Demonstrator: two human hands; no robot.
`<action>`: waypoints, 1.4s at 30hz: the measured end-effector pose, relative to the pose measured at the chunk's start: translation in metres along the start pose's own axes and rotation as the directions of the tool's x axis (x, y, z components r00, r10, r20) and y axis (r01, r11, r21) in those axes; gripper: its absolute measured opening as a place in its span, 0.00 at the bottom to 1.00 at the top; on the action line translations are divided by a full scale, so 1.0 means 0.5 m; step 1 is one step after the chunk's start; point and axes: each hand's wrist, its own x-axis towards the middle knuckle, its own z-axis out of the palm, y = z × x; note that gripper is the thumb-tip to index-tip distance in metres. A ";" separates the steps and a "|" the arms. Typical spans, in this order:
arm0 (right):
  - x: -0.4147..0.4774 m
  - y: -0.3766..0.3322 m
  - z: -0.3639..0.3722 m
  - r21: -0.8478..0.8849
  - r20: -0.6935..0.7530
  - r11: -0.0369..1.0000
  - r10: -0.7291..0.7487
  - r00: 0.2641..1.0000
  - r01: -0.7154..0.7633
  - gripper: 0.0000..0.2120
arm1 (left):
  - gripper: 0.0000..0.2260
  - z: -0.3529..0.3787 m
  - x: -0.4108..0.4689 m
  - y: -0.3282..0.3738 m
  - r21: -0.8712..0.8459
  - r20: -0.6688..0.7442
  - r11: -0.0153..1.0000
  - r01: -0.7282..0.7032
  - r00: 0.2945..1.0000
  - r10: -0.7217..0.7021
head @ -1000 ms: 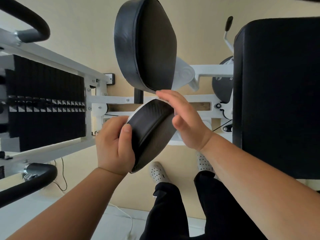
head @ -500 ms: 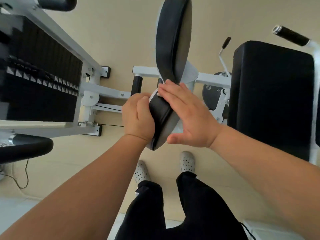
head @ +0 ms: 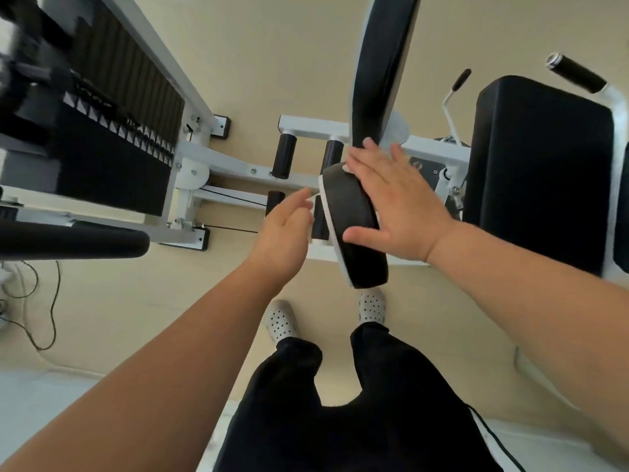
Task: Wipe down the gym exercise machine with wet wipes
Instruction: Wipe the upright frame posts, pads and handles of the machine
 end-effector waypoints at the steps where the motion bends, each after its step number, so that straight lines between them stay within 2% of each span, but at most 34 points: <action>1: -0.013 -0.015 0.011 0.024 -0.015 0.999 0.024 1.000 -0.024 0.57 | 0.21 -0.005 -0.005 -0.007 0.029 -0.009 0.999 -0.028 1.000 0.029; 5: -0.107 -0.081 0.061 0.049 -0.131 0.999 0.023 0.991 -0.016 0.59 | 0.26 -0.024 -0.012 -0.005 0.265 0.026 0.939 -0.221 0.975 0.222; 8: -0.146 -0.099 0.080 -0.016 -0.190 1.000 0.023 0.981 -0.026 0.57 | 0.26 -0.025 0.001 0.023 0.492 0.195 0.763 -0.419 0.907 0.373; 10: -0.159 -0.104 0.091 -0.054 -0.203 0.998 0.019 0.979 -0.030 0.56 | 0.26 -0.016 0.016 0.038 0.577 0.362 0.634 -0.515 0.857 0.367; 12: -0.181 -0.103 0.109 -0.056 -0.233 0.997 0.038 0.972 -0.053 0.54 | 0.25 0.002 0.026 0.040 0.595 0.429 0.610 -0.524 0.848 0.310; 15: -0.234 -0.101 0.156 0.023 -0.240 0.991 0.136 0.961 -0.134 0.53 | 0.21 0.023 0.033 0.030 0.592 0.387 0.630 -0.503 0.863 0.325; 18: -0.258 -0.118 0.193 0.145 -0.219 0.965 0.248 0.944 -0.220 0.55 | 0.22 0.020 0.046 0.034 0.642 0.423 0.546 -0.539 0.842 0.334; 21: -0.223 -0.152 0.181 0.226 -0.279 0.946 0.289 0.916 -0.230 0.55 | 0.20 0.013 0.057 0.049 0.695 0.434 0.464 -0.549 0.835 0.338; 24: -0.185 -0.190 0.162 0.142 -0.327 0.968 0.245 0.913 -0.209 0.54 | 0.18 0.017 0.059 0.049 0.701 0.439 0.444 -0.559 0.828 0.350; 26: -0.181 -0.208 0.174 0.076 -0.363 0.963 0.268 0.893 -0.258 0.53 | 0.17 0.018 0.059 0.043 0.708 0.434 0.431 -0.559 0.826 0.359; 28: -0.187 -0.218 0.197 0.097 -0.424 0.922 0.379 0.823 -0.375 0.53 | 0.18 0.018 0.060 0.039 0.709 0.432 0.421 -0.565 0.821 0.373; 30: -0.193 -0.231 0.222 0.223 -0.476 0.841 0.535 0.698 -0.493 0.53 | 0.19 0.020 0.055 0.039 0.708 0.444 0.415 -0.571 0.817 0.368; 33: -0.188 -0.255 0.242 0.450 -0.457 0.679 0.733 0.504 -0.580 0.53 | 0.17 0.021 0.050 0.042 0.725 0.463 0.360 -0.587 0.803 0.376; 36: -0.170 -0.272 0.254 0.641 -0.377 0.546 0.836 0.398 -0.539 0.54 | 0.17 0.044 0.060 0.065 0.784 0.485 0.173 -0.596 0.762 0.429; 40: -0.117 -0.278 0.275 0.816 -0.339 0.423 0.902 0.268 -0.394 0.56 | 0.24 0.146 0.064 0.073 0.821 0.447 0.121 -0.557 0.761 0.471; 42: -0.090 -0.279 0.289 0.854 -0.357 0.409 0.910 0.210 -0.321 0.57 | 0.25 0.175 0.061 0.053 0.848 0.448 0.021 -0.530 0.737 0.506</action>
